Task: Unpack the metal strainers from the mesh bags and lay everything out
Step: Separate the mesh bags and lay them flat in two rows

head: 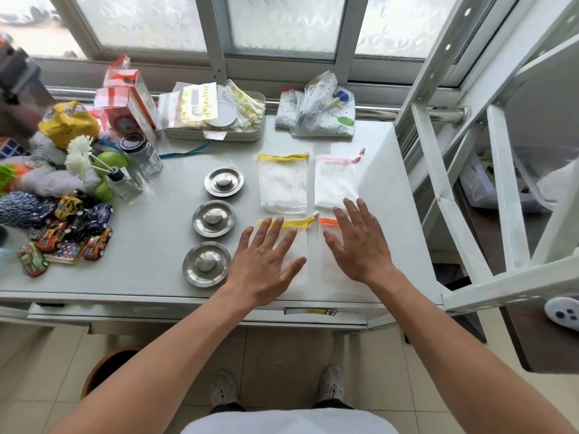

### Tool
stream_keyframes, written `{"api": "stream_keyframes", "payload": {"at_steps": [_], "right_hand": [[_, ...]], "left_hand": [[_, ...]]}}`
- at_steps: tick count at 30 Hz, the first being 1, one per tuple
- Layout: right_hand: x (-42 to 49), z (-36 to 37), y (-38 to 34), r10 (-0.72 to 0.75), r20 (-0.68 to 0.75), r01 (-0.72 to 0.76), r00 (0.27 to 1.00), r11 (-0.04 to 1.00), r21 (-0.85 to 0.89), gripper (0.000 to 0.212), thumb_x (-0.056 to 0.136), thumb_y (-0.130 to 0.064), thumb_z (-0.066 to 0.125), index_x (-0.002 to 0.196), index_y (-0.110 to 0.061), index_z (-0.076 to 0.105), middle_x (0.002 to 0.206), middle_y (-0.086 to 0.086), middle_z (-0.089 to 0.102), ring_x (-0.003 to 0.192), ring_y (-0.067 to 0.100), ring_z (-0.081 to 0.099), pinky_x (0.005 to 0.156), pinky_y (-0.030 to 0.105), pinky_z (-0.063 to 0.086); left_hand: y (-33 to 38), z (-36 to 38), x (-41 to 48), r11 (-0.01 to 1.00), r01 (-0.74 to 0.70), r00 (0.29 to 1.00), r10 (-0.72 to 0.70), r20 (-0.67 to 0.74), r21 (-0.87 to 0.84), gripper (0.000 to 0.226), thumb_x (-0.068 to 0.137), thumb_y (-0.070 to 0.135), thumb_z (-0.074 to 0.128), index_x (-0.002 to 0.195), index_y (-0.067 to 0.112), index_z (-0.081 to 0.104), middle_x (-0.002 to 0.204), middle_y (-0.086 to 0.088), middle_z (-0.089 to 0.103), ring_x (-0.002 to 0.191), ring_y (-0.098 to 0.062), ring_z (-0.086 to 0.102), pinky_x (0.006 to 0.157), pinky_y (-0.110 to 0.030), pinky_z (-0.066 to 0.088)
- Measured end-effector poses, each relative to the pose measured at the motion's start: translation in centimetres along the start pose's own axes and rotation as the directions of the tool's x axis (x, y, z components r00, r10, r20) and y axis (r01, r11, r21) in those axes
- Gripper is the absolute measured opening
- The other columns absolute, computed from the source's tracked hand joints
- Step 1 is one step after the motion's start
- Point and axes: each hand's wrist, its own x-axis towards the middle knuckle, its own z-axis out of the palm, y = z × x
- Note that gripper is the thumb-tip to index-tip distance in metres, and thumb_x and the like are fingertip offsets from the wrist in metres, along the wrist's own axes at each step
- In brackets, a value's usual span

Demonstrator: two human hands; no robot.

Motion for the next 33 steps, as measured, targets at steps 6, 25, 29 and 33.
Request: {"api": "stream_keyframes", "payload": {"at_steps": [6,25,29,33], "right_hand": [[3.5,-0.7,1.1,0.018,0.174,0.003,0.985,0.992,-0.122,0.066,0.097,-0.058,0.016,0.152,-0.021,0.026,0.165,-0.003,0.016,0.153,0.025,-0.003,0.121,0.047,0.006],[2.8,-0.3,1.6,0.018,0.122,-0.014,0.992,0.999,-0.037,0.062,0.099,-0.054,0.023,0.151,-0.021,0.030,0.163,-0.003,0.023,0.153,0.022,0.003,0.121,0.046,0.009],[2.6,-0.2,1.4,0.022,0.109,-0.019,0.994,0.999,-0.028,0.062,0.099,-0.053,0.025,0.152,-0.020,0.028,0.163,-0.002,0.021,0.153,0.022,0.003,0.121,0.046,0.009],[2.3,-0.4,1.2,0.010,0.065,-0.008,0.998,1.000,-0.028,0.060,0.100,-0.050,0.027,0.152,-0.019,0.029,0.163,-0.001,0.021,0.153,0.023,0.005,0.121,0.045,0.009]], "left_hand": [[0.5,-0.3,0.1,1.000,0.004,1.000,-0.004,0.000,-0.010,0.075,0.091,0.069,0.006,0.154,0.028,0.008,0.164,-0.002,-0.002,0.151,-0.019,-0.008,0.121,-0.046,-0.002],[-2.1,0.2,-1.3,0.972,-0.163,0.987,0.163,0.010,0.172,0.081,0.087,0.074,0.017,0.149,0.024,0.032,0.160,-0.007,0.026,0.148,-0.024,0.022,0.118,-0.049,0.020],[-1.6,0.1,-0.8,0.979,-0.122,0.991,0.130,-0.041,0.164,0.075,0.091,0.068,0.018,0.146,0.022,0.038,0.157,-0.009,0.034,0.145,-0.025,0.030,0.117,-0.049,0.024],[-1.2,0.2,-1.1,0.959,-0.235,0.963,0.251,-0.096,0.156,0.074,0.090,0.070,0.028,0.142,0.020,0.045,0.151,-0.010,0.044,0.139,-0.028,0.040,0.114,-0.049,0.031]]}}
